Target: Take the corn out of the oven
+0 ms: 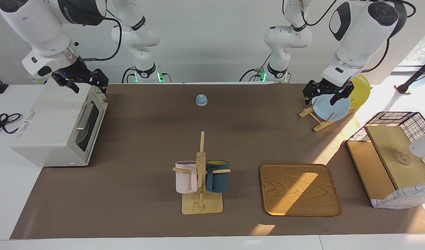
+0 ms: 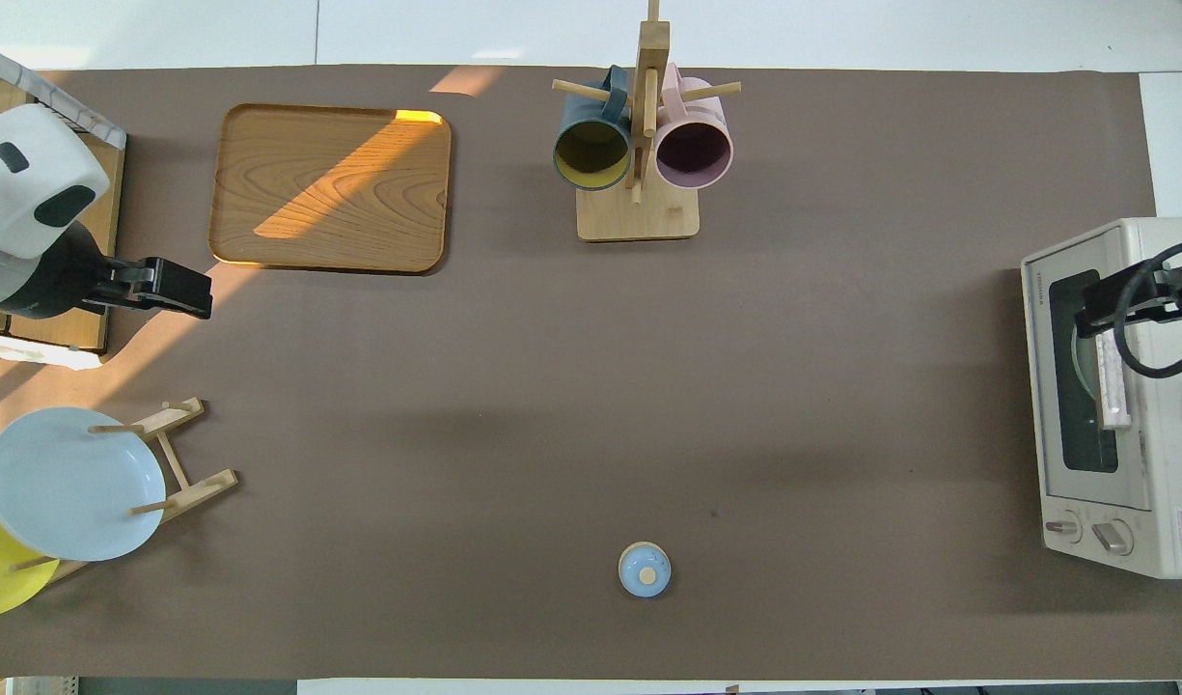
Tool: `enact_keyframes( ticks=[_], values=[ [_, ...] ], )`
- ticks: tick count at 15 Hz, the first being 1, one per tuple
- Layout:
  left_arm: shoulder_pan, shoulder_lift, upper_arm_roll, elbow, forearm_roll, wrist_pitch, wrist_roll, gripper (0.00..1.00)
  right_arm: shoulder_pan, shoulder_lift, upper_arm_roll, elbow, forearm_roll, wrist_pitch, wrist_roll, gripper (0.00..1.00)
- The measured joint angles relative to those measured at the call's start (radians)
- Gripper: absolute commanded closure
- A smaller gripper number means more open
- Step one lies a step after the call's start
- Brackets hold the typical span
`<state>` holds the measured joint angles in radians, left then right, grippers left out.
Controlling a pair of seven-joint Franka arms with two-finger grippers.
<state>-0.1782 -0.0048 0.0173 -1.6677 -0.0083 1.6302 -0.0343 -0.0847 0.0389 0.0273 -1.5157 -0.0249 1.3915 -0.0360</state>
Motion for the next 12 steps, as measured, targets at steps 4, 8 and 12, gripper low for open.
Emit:
enact_keyframes(
  ticks=[4, 8, 12],
  values=[
    [0.0, 0.0, 0.0, 0.0, 0.0, 0.0, 0.0, 0.0, 0.0, 0.0, 0.0, 0.0, 0.0, 0.0, 0.0, 0.0],
    [0.0, 0.0, 0.0, 0.0, 0.0, 0.0, 0.0, 0.0, 0.0, 0.0, 0.0, -0.005, 0.0, 0.005, 0.0, 0.0],
    [0.0, 0.0, 0.0, 0.0, 0.0, 0.0, 0.0, 0.0, 0.0, -0.009, 0.0, -0.051, 0.0, 0.075, -0.005, 1.0]
  ],
)
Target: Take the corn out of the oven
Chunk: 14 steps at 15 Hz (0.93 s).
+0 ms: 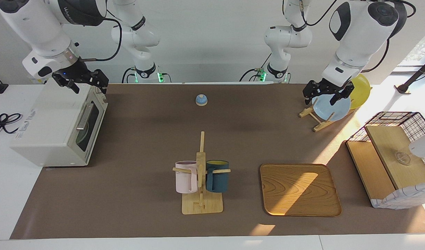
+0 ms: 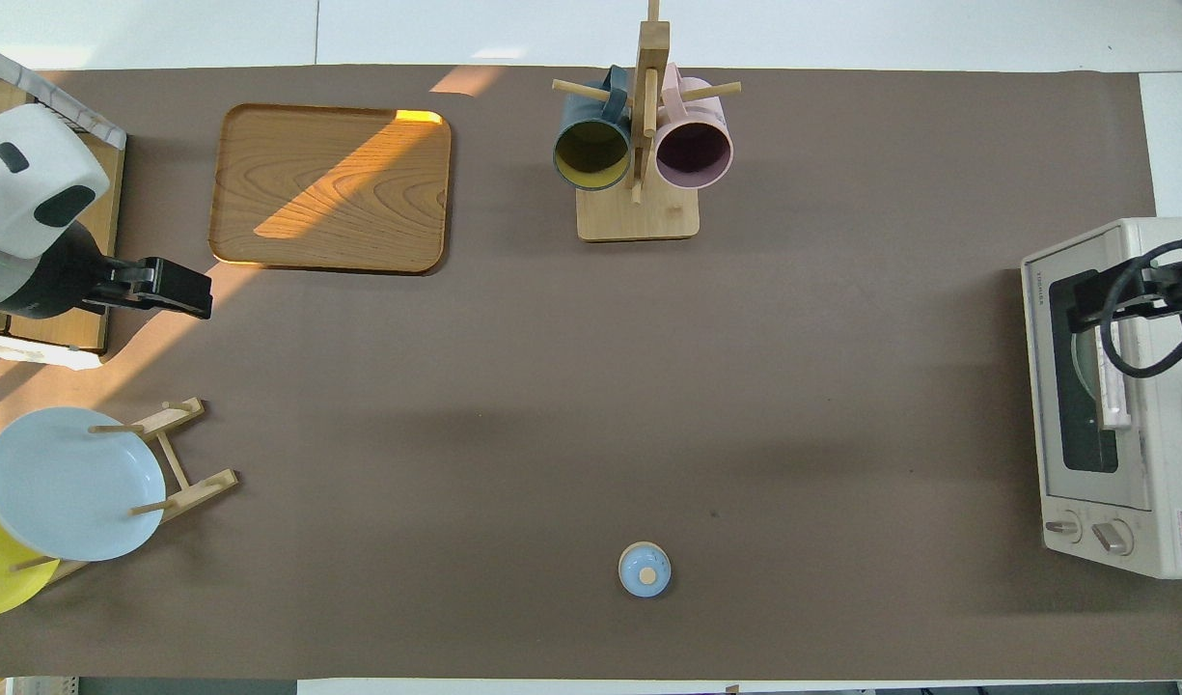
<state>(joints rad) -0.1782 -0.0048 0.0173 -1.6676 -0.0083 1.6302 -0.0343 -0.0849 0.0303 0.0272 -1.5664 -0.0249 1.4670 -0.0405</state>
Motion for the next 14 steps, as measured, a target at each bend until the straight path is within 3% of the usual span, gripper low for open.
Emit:
enact_keyframes(
  ticks=[8, 14],
  values=[
    [0.0, 0.0, 0.0, 0.0, 0.0, 0.0, 0.0, 0.0, -0.018, -0.055, -0.013, -0.222, -0.128, 0.21, -0.067, 1.0],
    [0.0, 0.0, 0.0, 0.0, 0.0, 0.0, 0.0, 0.0, -0.086, -0.055, -0.017, -0.318, -0.148, 0.303, -0.015, 1.0]
  ],
)
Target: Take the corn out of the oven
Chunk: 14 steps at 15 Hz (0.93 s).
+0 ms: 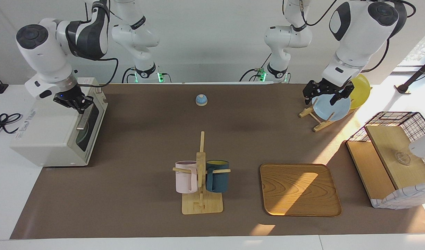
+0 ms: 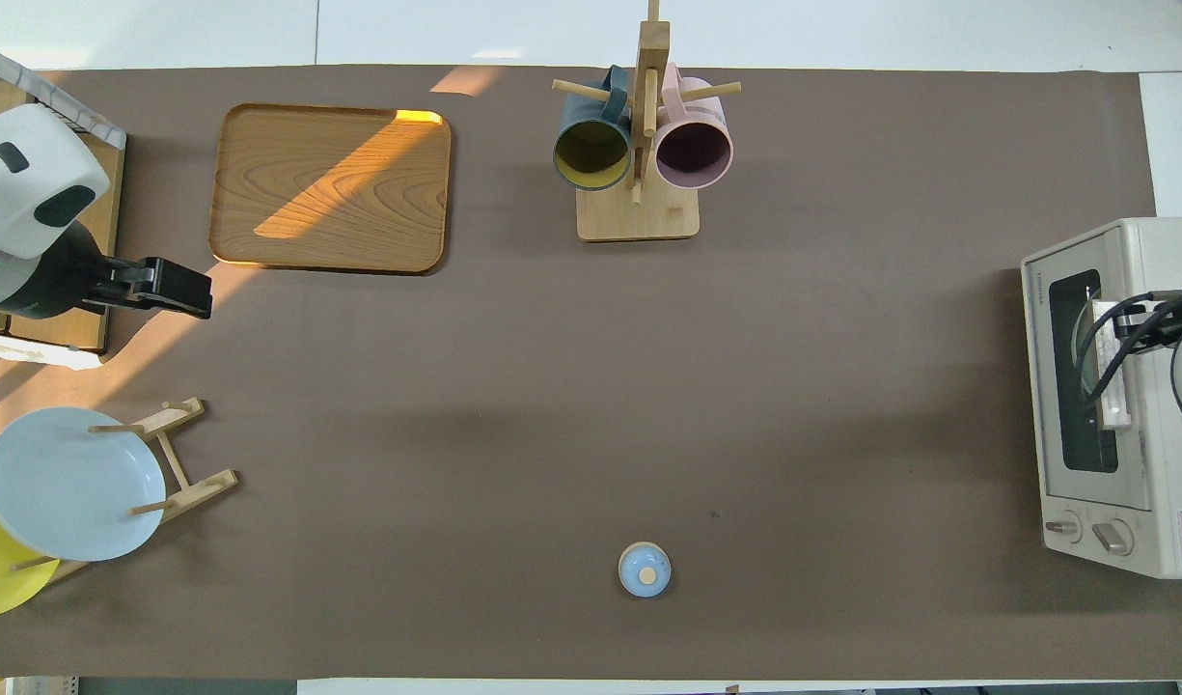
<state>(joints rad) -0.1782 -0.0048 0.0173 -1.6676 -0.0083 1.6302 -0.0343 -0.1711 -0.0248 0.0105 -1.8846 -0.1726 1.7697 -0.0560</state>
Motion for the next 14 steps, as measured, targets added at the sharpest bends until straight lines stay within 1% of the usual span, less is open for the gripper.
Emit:
enact_keyframes(
  ticks=[4, 6, 10, 14],
  values=[
    [0.0, 0.0, 0.0, 0.0, 0.0, 0.0, 0.0, 0.0, -0.005, 0.0, 0.002, -0.037, 0.0, 0.024, 0.051, 1.0],
    [0.0, 0.0, 0.0, 0.0, 0.0, 0.0, 0.0, 0.0, -0.007, 0.0, 0.001, -0.048, 0.0, 0.03, 0.054, 1.0],
    [0.0, 0.0, 0.0, 0.0, 0.0, 0.0, 0.0, 0.0, -0.012, 0.001, 0.0, -0.089, 0.0, 0.086, 0.055, 1.0],
    [0.0, 0.0, 0.0, 0.0, 0.0, 0.0, 0.0, 0.0, -0.015, -0.006, 0.001, -0.1, 0.004, 0.1, 0.055, 1.0]
  ],
)
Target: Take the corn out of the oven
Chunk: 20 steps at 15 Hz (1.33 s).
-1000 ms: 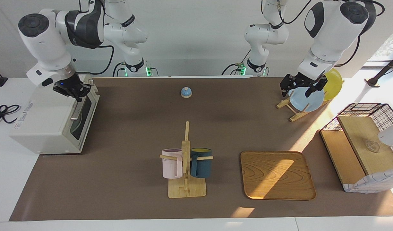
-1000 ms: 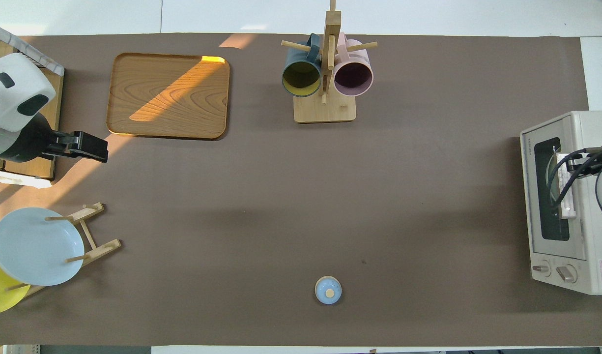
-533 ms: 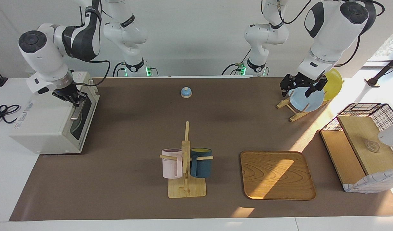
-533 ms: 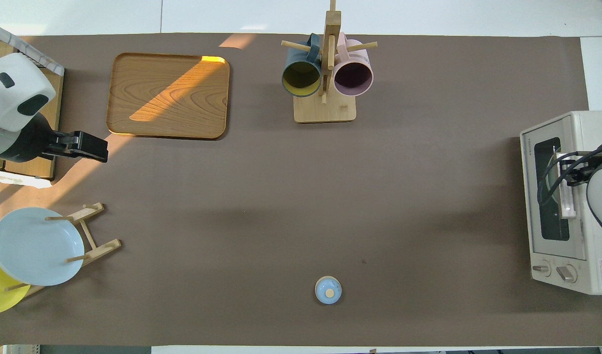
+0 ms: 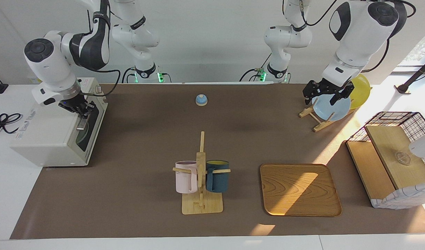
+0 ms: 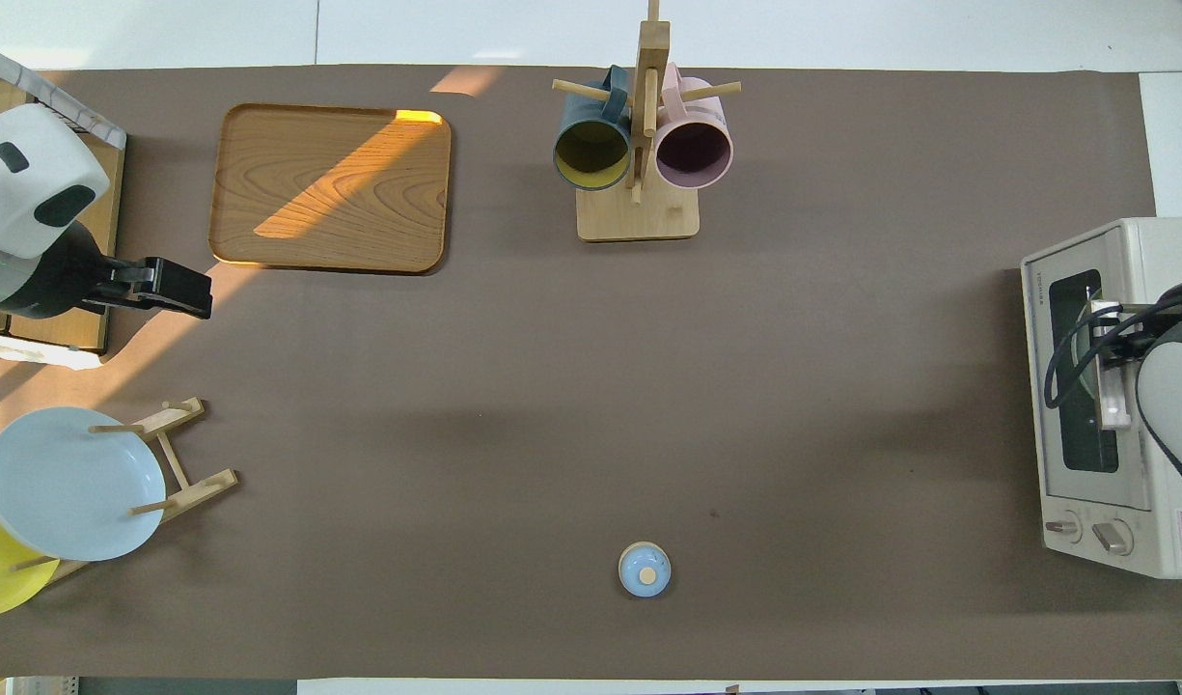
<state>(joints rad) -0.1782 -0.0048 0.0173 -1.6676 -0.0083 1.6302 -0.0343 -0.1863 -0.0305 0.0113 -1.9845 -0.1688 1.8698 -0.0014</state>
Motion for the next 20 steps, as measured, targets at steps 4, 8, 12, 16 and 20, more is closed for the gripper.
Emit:
enact_keyframes(
  ticks=[4, 8, 12, 16, 20],
  values=[
    [0.0, 0.0, 0.0, 0.0, 0.0, 0.0, 0.0, 0.0, 0.009, -0.023, 0.008, -0.042, 0.032, 0.043, 0.016, 1.0],
    [0.0, 0.0, 0.0, 0.0, 0.0, 0.0, 0.0, 0.0, 0.042, -0.032, 0.024, -0.088, 0.06, 0.088, 0.057, 1.0],
    [0.0, 0.0, 0.0, 0.0, 0.0, 0.0, 0.0, 0.0, 0.068, -0.003, 0.038, -0.135, 0.156, 0.153, 0.082, 1.0],
    [0.0, 0.0, 0.0, 0.0, 0.0, 0.0, 0.0, 0.0, 0.124, 0.06, 0.046, -0.217, 0.164, 0.31, 0.157, 1.0],
    [0.0, 0.0, 0.0, 0.0, 0.0, 0.0, 0.0, 0.0, 0.132, 0.138, 0.054, -0.256, 0.166, 0.421, 0.165, 1.0]
  ],
)
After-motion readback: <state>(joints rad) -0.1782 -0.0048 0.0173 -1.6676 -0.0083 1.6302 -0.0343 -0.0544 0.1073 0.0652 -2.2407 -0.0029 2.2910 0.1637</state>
